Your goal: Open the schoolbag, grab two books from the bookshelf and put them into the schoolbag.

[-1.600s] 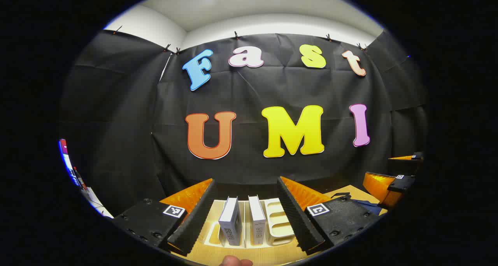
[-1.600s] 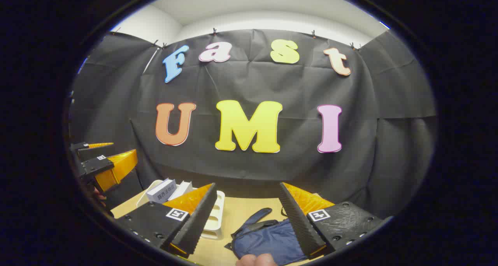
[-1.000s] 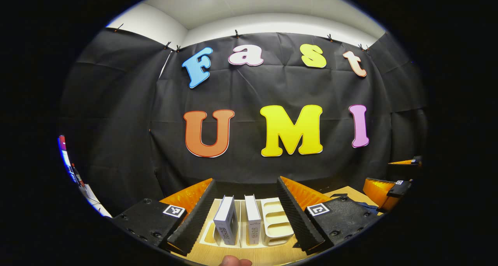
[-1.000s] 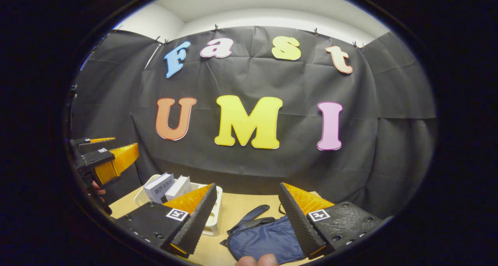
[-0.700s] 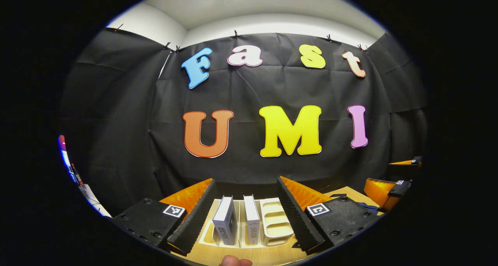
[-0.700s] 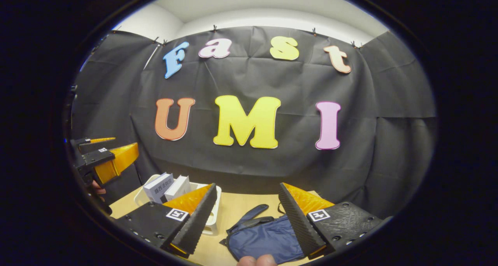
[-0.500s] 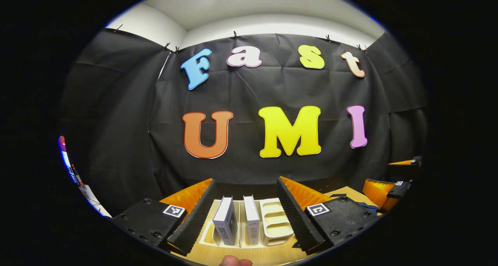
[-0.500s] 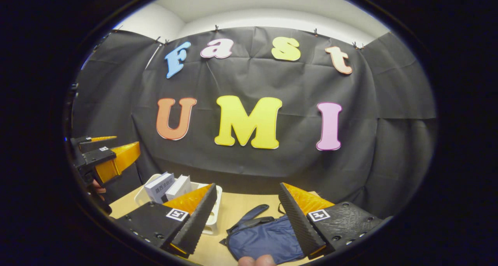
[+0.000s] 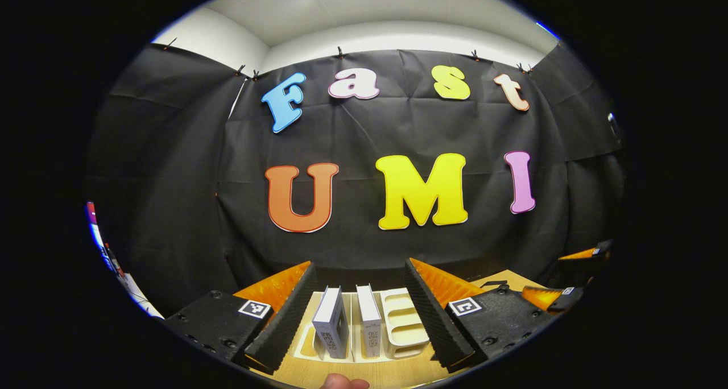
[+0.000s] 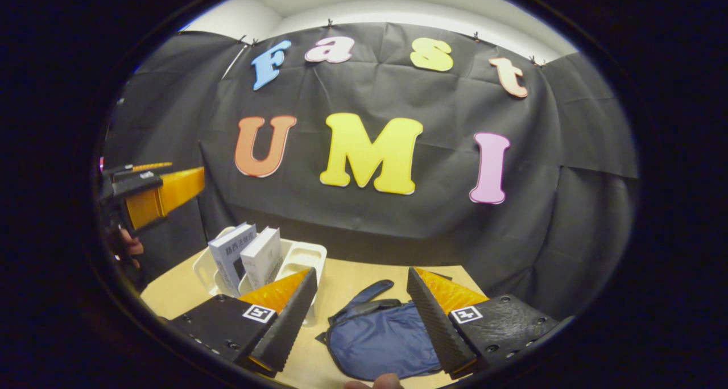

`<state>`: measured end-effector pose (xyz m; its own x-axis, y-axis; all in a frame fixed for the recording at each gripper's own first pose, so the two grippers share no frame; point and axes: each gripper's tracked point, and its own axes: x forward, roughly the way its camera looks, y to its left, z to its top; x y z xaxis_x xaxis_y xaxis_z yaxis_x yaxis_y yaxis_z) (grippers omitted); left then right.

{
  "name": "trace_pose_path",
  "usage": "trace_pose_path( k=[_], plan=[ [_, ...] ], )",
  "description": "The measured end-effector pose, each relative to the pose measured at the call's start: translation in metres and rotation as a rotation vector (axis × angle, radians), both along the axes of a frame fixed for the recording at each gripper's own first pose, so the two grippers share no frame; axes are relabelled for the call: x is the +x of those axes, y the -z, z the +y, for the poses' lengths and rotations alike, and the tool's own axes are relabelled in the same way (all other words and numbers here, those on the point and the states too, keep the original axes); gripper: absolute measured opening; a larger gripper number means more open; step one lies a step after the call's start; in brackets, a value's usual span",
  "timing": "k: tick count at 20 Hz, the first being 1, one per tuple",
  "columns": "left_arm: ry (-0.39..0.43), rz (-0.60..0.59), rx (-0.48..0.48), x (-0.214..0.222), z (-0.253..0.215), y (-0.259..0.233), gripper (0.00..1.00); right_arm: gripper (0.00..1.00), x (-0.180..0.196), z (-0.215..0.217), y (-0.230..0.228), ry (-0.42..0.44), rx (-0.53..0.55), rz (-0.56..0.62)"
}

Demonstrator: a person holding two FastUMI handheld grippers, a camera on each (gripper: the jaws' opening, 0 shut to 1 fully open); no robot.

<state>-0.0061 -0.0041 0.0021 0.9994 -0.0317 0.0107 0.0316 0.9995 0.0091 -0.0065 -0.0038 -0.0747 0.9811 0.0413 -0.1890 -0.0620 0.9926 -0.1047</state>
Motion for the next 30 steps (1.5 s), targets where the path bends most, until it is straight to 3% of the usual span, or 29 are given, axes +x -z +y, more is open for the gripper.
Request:
trace_pose_path(
  k=[11, 18, 24, 28, 29, 30],
  plan=[
    [-0.066, 0.011, 0.034, -0.007, 0.038, 0.008, 0.97, 0.96, 0.006, 0.018, 0.191, -0.101, -0.124, 0.46],
    [-0.123, 0.026, 0.047, -0.015, 0.057, 0.013, 0.97, 0.96, 0.022, 0.01, 0.269, -0.096, -0.27, 0.582],
    [-0.152, 0.037, 0.056, -0.019, 0.069, 0.014, 0.97, 0.96, 0.038, -0.002, 0.3, -0.043, -0.283, 0.636],
    [-0.157, 0.048, 0.052, -0.018, 0.072, 0.018, 0.98, 0.89, 0.041, -0.004, 0.307, -0.029, -0.248, 0.668],
    [-0.157, 0.05, 0.05, -0.018, 0.073, 0.019, 0.98, 0.75, 0.04, -0.003, 0.306, -0.027, -0.234, 0.673],
    [-0.156, 0.053, 0.046, -0.017, 0.072, 0.019, 0.98, 0.67, 0.04, -0.003, 0.302, -0.027, -0.225, 0.678]
  ],
)
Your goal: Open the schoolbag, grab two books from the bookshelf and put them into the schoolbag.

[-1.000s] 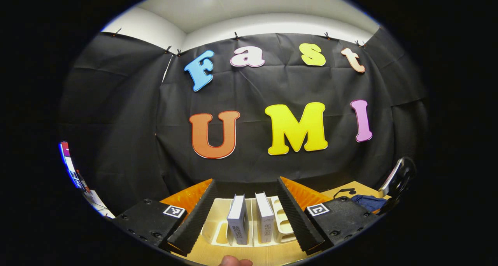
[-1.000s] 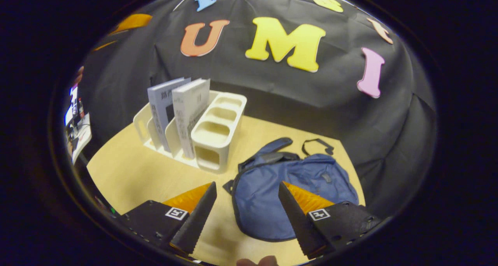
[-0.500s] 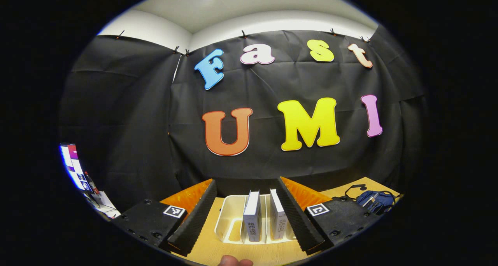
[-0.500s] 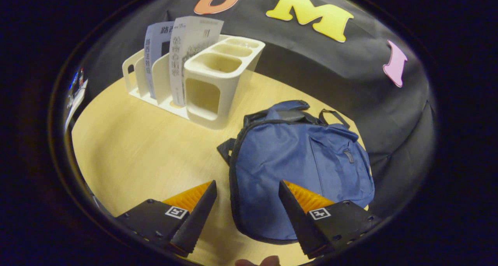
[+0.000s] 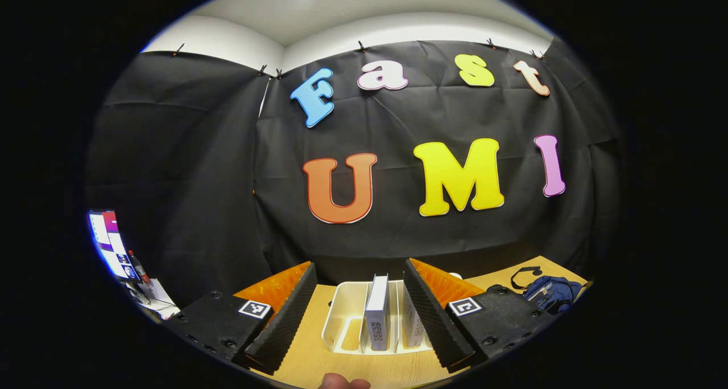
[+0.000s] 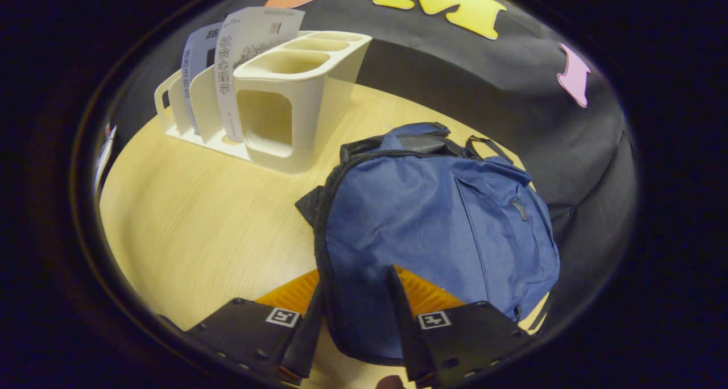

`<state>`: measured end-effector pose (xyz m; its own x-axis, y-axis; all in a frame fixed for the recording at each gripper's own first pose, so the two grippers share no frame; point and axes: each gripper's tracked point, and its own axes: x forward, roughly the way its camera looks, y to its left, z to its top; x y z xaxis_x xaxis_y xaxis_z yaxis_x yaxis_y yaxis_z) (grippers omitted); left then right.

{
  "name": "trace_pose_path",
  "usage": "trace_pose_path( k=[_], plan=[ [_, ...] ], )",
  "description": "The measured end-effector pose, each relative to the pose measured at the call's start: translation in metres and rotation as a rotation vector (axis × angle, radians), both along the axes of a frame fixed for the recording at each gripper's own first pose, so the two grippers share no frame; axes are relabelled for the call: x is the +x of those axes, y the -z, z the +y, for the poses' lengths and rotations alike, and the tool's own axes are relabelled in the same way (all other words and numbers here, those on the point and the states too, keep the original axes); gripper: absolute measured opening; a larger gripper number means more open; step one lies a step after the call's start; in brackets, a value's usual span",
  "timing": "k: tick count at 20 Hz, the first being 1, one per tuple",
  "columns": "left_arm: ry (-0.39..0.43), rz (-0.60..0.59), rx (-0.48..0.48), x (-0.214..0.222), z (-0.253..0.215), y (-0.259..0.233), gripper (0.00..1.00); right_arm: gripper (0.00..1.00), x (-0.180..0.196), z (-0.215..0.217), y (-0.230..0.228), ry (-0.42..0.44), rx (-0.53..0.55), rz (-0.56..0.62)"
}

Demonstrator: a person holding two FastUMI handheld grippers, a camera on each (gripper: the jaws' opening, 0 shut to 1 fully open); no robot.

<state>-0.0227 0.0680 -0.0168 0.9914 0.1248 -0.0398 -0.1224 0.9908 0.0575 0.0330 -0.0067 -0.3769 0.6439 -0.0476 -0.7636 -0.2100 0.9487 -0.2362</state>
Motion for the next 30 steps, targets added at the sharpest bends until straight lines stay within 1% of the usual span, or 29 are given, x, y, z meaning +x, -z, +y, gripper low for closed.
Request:
trace_pose_path(
  k=[1, 2, 3, 5, 8, 12, 16, 18, 20, 23, 24, 25, 30],
  plan=[
    [-0.001, 0.003, -0.003, 0.001, 0.0, 0.001, 0.98, 0.57, 0.001, 0.002, -0.001, 0.003, 0.019, -0.001],
    [-0.001, 0.005, -0.007, 0.001, 0.001, 0.002, 0.97, 0.48, 0.0, 0.003, -0.003, 0.017, 0.034, 0.003],
    [-0.002, 0.007, -0.011, 0.002, 0.001, 0.002, 0.97, 0.13, 0.003, 0.004, -0.007, 0.034, 0.045, 0.001],
    [-0.001, 0.01, -0.023, 0.004, 0.0, 0.004, 0.97, 0.01, 0.0, 0.004, -0.012, 0.061, 0.075, 0.019],
    [0.006, 0.016, -0.046, 0.008, -0.001, 0.006, 0.98, 0.0, 0.0, 0.003, -0.028, 0.074, 0.116, 0.02],
    [0.051, 0.037, -0.034, 0.02, -0.01, 0.012, 0.98, 0.0, -0.003, -0.005, -0.069, 0.054, 0.15, -0.051],
    [0.085, 0.07, -0.075, 0.034, -0.021, 0.019, 0.98, 0.0, -0.002, -0.03, -0.123, 0.071, 0.176, -0.126],
    [0.102, 0.091, -0.093, 0.041, -0.028, 0.025, 0.98, 0.0, 0.0, -0.047, -0.151, 0.088, 0.181, -0.159],
    [0.116, 0.113, -0.089, 0.049, -0.033, 0.029, 0.98, 0.0, 0.002, -0.067, -0.175, 0.111, 0.184, -0.188],
    [0.154, 0.141, -0.104, 0.06, -0.043, 0.031, 0.98, 0.0, 0.008, -0.101, -0.205, 0.134, 0.169, -0.227],
    [0.164, 0.152, -0.115, 0.063, -0.046, 0.031, 1.0, 0.0, 0.011, -0.113, -0.213, 0.13, 0.16, -0.241],
    [0.169, 0.161, -0.125, 0.067, -0.048, 0.032, 0.98, 0.0, 0.013, -0.126, -0.218, 0.133, 0.154, -0.245],
    [0.185, 0.229, -0.131, 0.09, -0.062, 0.038, 0.98, 0.0, 0.022, -0.188, -0.23, 0.194, 0.158, -0.263]
  ],
)
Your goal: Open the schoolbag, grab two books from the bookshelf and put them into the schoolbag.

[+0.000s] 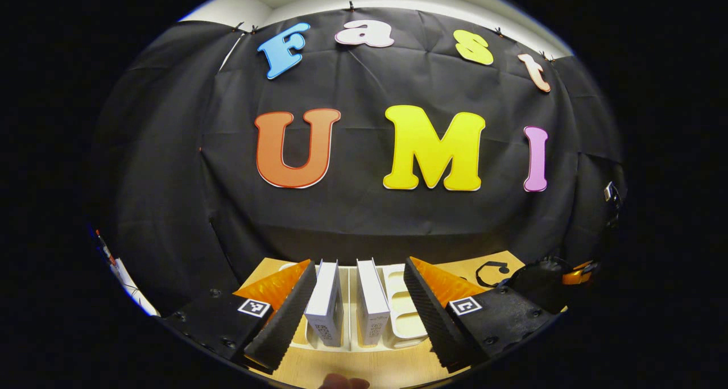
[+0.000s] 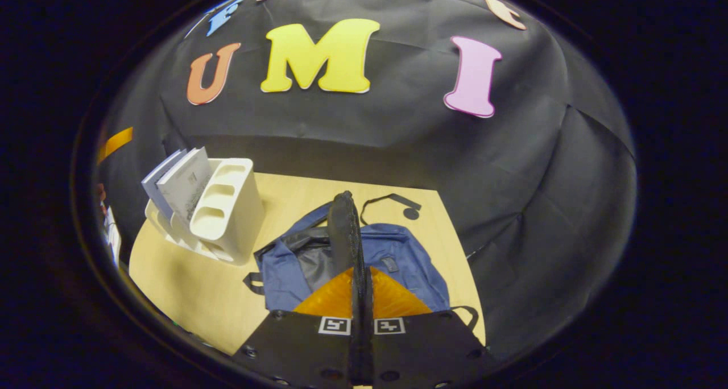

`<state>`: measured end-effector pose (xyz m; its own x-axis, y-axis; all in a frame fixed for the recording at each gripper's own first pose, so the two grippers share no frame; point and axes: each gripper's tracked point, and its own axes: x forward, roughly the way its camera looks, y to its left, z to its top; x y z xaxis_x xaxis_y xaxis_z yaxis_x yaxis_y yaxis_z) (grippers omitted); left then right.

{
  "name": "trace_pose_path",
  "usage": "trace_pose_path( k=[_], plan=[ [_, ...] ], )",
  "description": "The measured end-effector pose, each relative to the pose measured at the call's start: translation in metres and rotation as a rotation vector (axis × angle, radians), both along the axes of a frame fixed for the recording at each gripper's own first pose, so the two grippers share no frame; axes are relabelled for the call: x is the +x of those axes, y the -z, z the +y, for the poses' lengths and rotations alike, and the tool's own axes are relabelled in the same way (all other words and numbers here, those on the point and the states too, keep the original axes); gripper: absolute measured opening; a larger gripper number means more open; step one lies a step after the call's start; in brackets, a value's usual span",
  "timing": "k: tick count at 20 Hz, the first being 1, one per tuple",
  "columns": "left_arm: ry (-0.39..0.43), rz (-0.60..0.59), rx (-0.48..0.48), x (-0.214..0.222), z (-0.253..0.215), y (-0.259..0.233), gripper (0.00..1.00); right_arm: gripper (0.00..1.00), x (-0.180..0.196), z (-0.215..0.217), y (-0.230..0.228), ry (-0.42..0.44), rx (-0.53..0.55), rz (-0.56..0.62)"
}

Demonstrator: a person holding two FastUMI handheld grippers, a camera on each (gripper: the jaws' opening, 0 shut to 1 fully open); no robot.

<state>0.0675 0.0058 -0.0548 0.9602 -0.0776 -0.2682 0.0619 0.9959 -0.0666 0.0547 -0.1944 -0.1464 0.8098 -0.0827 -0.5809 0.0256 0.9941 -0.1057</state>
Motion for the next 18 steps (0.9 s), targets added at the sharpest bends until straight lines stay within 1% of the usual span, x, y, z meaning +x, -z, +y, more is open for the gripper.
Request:
trace_pose_path(
  k=[3, 5, 8, 9, 10, 11, 14, 15, 16, 18],
  plan=[
    [0.021, 0.034, 0.007, 0.01, -0.009, 0.004, 0.98, 0.0, 0.002, -0.023, -0.001, 0.022, 0.011, -0.001],
    [0.044, 0.079, 0.013, 0.021, -0.017, 0.012, 0.98, 0.0, 0.005, -0.034, -0.002, 0.031, 0.024, -0.003],
    [0.072, 0.177, 0.06, 0.035, -0.02, 0.027, 0.98, 0.0, 0.007, -0.042, -0.005, 0.034, 0.052, -0.003],
    [0.085, 0.212, 0.063, 0.04, -0.022, 0.032, 0.98, 0.03, 0.007, -0.043, -0.004, 0.033, 0.064, 0.0],
    [0.098, 0.251, 0.059, 0.045, -0.025, 0.037, 0.98, 0.03, 0.007, -0.046, -0.005, 0.032, 0.07, 0.005],
    [0.111, 0.28, 0.059, 0.051, -0.028, 0.041, 0.98, 0.0, 0.008, -0.048, -0.005, 0.029, 0.077, 0.006],
    [0.149, 0.386, 0.066, 0.066, -0.031, 0.053, 0.98, 0.0, 0.006, -0.051, -0.004, 0.02, 0.102, 0.025],
    [0.158, 0.422, 0.061, 0.07, -0.032, 0.057, 0.98, 0.03, 0.006, -0.052, -0.002, 0.014, 0.102, 0.031],
    [0.164, 0.462, 0.058, 0.075, -0.032, 0.063, 0.98, 0.0, 0.006, -0.053, -0.002, 0.004, 0.094, 0.039],
    [0.166, 0.549, 0.068, 0.084, -0.031, 0.077, 0.98, 0.0, 0.009, -0.055, -0.001, -0.012, 0.091, 0.045]
  ],
)
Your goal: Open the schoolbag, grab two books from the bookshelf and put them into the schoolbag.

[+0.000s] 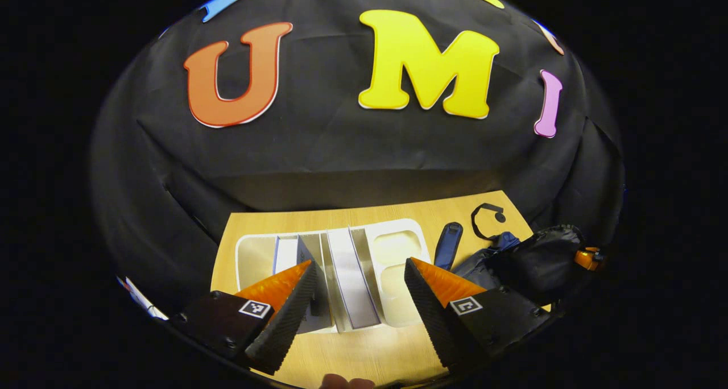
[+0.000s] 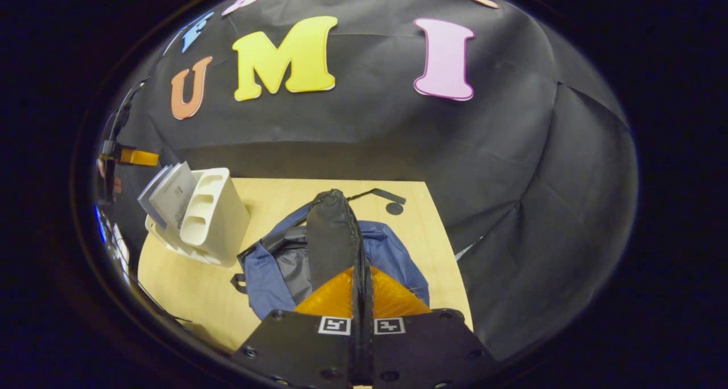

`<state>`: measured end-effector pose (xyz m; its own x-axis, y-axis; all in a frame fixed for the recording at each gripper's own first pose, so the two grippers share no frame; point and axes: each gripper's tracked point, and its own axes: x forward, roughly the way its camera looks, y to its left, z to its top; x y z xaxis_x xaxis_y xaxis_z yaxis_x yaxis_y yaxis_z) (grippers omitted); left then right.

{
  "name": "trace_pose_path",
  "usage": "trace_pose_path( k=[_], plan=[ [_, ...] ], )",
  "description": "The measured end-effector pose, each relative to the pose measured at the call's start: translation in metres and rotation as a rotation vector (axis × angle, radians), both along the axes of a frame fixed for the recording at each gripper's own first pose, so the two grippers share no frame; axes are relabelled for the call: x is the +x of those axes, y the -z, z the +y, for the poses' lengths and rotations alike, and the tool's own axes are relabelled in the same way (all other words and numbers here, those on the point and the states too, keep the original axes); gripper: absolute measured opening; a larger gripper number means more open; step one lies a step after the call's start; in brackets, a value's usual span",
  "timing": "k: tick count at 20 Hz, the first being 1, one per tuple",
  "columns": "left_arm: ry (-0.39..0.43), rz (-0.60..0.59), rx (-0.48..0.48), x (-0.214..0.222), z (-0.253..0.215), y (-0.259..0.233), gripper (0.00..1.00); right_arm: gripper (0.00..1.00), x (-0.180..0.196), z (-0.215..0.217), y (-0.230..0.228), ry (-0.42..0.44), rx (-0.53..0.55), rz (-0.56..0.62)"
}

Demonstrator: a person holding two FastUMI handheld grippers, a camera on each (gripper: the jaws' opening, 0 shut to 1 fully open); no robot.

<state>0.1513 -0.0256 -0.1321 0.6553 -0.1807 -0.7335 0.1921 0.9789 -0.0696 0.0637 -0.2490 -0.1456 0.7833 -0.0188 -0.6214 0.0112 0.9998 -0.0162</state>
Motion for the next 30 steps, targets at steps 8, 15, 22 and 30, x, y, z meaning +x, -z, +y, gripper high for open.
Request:
trace_pose_path(
  k=[8, 15, 22, 30],
  plan=[
    [0.033, 0.377, 0.028, -0.002, -0.004, 0.068, 0.98, 0.0, 0.004, -0.005, 0.004, -0.017, 0.032, 0.002],
    [-0.009, 0.56, 0.031, -0.012, 0.0, 0.104, 1.0, 0.0, 0.001, -0.01, 0.008, -0.011, 0.056, -0.004],
    [-0.073, 0.654, 0.01, -0.021, 0.002, 0.122, 0.78, 0.0, 0.001, -0.007, 0.012, -0.025, 0.064, -0.009],
    [-0.115, 0.708, 0.086, -0.027, 0.015, 0.122, 0.47, 0.0, -0.004, -0.006, 0.013, -0.017, 0.088, -0.016]
  ],
)
